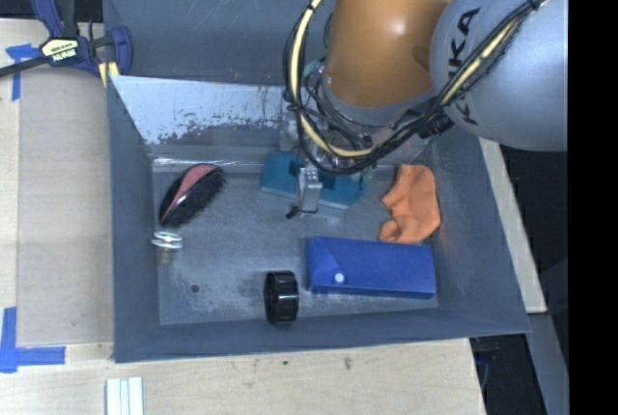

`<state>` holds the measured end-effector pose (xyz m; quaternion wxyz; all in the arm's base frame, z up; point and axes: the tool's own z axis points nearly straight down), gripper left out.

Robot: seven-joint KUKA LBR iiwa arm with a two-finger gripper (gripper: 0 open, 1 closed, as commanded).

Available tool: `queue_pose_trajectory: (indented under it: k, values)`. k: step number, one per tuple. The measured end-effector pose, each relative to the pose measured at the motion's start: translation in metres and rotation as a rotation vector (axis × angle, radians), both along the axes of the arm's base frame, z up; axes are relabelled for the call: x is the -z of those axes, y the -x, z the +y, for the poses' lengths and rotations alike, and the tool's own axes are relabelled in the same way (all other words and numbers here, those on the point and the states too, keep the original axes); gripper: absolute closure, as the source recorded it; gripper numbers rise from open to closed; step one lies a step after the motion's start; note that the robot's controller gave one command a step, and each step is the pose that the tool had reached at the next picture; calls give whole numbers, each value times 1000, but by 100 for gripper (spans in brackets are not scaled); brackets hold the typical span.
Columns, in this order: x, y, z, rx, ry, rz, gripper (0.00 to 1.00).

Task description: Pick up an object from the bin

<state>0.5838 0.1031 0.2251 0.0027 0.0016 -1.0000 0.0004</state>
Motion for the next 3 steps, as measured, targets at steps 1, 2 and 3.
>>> queue_pose_trajectory:
  k: [1, 2, 3]
  values:
    - [-5, -1, 0, 2, -2, -9, 0]
    - [24, -9, -26, 59, -2, -10, 0]
    - [40, -4, -39, 75, -2, -16, 0]
